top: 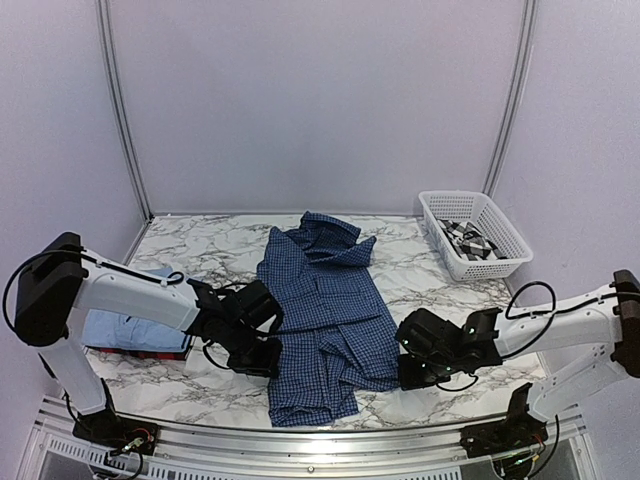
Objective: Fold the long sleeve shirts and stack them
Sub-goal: Flatten out the crumpled shirt at the center of the board.
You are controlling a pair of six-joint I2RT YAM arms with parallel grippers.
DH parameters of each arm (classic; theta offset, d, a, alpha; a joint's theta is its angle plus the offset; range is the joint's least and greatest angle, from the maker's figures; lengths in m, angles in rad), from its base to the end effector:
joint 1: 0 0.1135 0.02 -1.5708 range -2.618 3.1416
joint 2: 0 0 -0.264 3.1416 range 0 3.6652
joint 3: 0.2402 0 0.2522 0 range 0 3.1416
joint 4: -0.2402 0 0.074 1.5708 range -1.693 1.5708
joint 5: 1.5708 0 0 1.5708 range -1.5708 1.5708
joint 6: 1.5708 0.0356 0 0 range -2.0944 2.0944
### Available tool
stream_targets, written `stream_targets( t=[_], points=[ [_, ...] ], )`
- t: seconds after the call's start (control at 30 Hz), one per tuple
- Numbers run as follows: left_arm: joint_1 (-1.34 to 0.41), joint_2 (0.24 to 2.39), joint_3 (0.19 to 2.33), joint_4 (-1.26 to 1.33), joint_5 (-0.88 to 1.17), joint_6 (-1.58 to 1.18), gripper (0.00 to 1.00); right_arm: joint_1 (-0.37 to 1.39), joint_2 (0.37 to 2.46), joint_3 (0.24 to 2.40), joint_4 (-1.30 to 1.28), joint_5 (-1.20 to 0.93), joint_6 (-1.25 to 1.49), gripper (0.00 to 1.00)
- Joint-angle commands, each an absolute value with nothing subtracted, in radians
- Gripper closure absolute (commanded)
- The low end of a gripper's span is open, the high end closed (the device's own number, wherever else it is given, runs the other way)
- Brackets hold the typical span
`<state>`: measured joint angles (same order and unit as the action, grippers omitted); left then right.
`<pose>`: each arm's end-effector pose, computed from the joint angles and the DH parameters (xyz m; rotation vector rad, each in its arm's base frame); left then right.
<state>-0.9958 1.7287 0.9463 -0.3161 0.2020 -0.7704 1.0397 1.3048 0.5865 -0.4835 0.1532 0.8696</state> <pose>0.1719 -0.2784 0.1471 0.3974 2.8806 -0.7275 0.1130 0.1817 0.1503 -0.1971 2.7826 0.3011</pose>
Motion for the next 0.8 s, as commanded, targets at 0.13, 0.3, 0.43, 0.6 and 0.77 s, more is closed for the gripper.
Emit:
stream_targets(
  t=[0.13, 0.3, 0.43, 0.6, 0.77],
  points=[
    [-0.991, 1.683, 0.912, -0.421, 0.208, -0.73, 1.0, 1.048, 1.237, 0.623, -0.623, 0.209, 0.861, 1.0],
    [-0.991, 1.64, 0.89, -0.466, 0.242, -0.694, 1.0, 1.14, 1.163, 0.605, -0.701, 0.157, 0.896, 1.0],
    [-0.995, 1.589, 0.854, -0.48, 0.291, -0.671, 1.0, 1.277, 1.115, 0.583, -0.741, 0.131, 1.01, 1.0],
    [-0.994, 1.505, 0.863, -0.524, 0.251, -0.651, 0.76, 1.327, 1.067, 0.62, -0.851, 0.172, 1.064, 0.74],
    [-0.975, 1.444, 0.945, -0.588, 0.139, -0.629, 0.59, 1.288, 1.048, 0.698, -0.9, 0.249, 1.014, 0.44]
  ],
)
